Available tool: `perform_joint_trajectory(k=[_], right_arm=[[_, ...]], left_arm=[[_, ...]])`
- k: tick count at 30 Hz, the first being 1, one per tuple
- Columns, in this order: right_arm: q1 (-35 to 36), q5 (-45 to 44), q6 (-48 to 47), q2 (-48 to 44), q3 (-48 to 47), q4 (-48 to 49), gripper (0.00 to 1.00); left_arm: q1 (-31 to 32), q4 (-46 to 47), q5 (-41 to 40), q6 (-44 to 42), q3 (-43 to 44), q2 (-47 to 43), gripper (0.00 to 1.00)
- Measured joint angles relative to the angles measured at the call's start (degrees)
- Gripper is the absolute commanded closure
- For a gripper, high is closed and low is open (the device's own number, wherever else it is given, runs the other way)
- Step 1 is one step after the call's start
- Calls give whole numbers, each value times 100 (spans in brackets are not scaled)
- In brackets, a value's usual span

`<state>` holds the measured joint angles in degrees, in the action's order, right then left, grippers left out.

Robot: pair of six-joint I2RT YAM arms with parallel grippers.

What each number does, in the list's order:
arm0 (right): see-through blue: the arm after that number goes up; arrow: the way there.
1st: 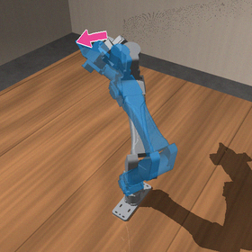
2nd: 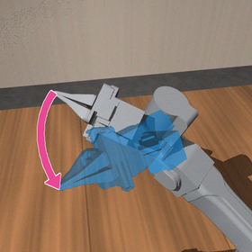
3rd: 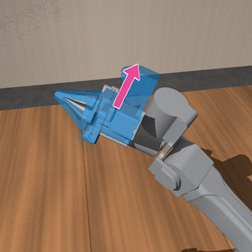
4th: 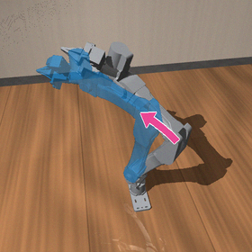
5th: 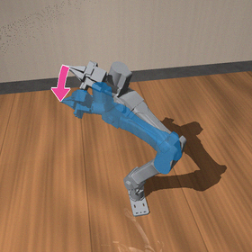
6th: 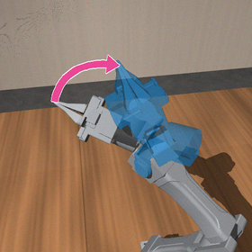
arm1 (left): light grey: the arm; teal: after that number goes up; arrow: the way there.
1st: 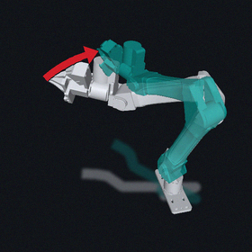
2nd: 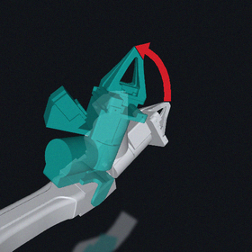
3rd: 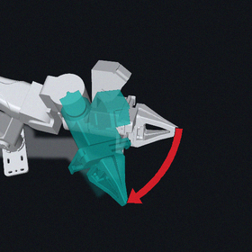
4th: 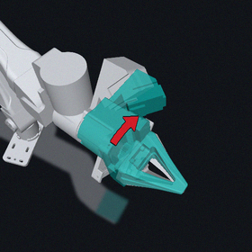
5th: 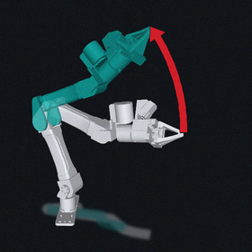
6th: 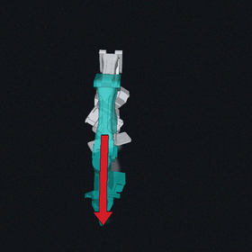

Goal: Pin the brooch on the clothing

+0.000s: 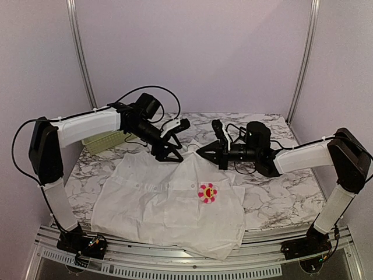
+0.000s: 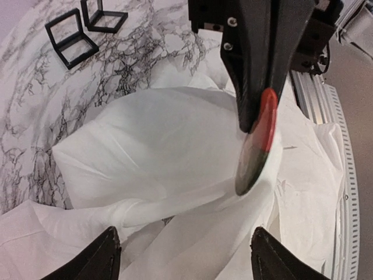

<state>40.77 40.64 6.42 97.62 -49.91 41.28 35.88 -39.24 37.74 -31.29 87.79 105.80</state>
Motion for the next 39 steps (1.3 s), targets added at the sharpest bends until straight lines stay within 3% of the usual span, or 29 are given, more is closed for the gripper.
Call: perform_joint_trajectory(k=[7,14,21,29,31,39], right_arm=[[-33,179,4,11,-2,-2,100],[-35,221,-17,17,-39,-44,100],[-35,299,-39,39,-122,-105,100],[-63,304,-105,70,-225,-181,100],[-81,317,-122,81,-227,-188,100],[-125,205,-203,85,-278,-396,71]], left_arm=[[-133,409,625,118,-4,-236,25],[-28,994,892,199,-507,-304,35],[52,1637,979,468,-691,-304,65],[103,1755,1187,743,-726,-304,99],[114,1749,1222,809,-734,-304,100],[131,1762,1207,1353,-748,-304,100]])
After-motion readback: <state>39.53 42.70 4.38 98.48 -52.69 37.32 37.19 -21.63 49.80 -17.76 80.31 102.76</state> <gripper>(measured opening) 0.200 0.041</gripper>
